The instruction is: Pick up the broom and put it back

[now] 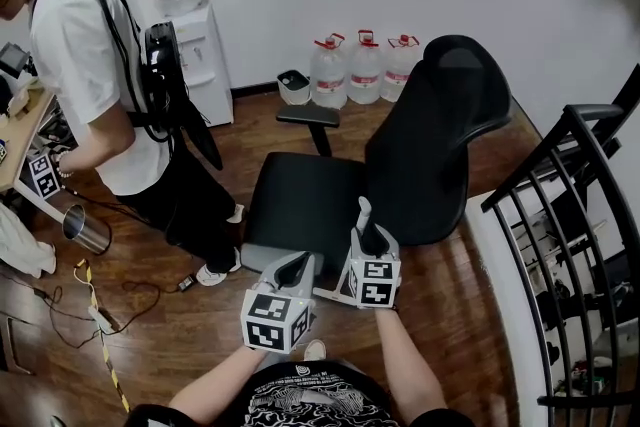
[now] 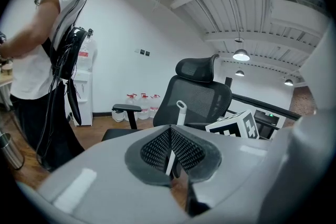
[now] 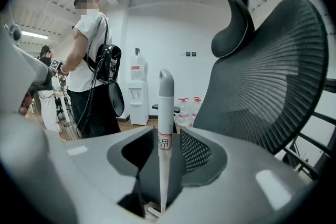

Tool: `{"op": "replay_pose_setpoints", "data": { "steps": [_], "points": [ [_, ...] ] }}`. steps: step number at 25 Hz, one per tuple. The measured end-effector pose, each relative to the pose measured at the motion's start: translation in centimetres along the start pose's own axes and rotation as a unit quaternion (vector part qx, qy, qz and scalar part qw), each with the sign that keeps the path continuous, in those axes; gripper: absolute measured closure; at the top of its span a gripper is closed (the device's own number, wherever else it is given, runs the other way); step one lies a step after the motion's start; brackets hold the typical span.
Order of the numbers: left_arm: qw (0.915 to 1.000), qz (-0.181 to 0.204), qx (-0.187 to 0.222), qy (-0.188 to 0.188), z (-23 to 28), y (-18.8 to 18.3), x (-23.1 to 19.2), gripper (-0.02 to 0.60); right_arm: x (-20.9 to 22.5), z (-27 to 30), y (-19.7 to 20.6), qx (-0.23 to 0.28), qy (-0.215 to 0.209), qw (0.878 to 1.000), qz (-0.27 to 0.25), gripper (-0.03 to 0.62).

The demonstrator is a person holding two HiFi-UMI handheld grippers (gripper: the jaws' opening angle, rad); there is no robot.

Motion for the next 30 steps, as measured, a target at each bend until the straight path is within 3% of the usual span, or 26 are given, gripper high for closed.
{"op": "replay_pose_setpoints", "data": {
  "steps": [6, 14, 30],
  "points": [
    [0.9998, 0.005, 0.018, 0.008, -1.8, -0.7, 0.5, 0.577, -1.9, -3.7, -1.5, 0.025, 0.010, 1.000, 0.004, 0.471],
    [0.9992, 0.013, 0.035, 0.017, -7.1, -0.3, 0.8, 0.577, -6.9, -10.7, -3.1, 0.068, 0.016, 0.998, 0.005, 0.594],
    [0.9968, 0.028, 0.068, 0.031, -19.2, 3.9, 2.8, 0.577, -18.4, -26.2, -3.1, 0.139, -0.011, 0.990, 0.014, 0.594]
  ]
}}
Point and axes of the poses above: the fingertips, and each gripper's own axes: z forward along the fingers, x to its right, y out of its underside, the point moved 1 cm from there along -z, backward along the fingers, and after that the axes turned 4 degrees about -x, right-handed, at the moved point
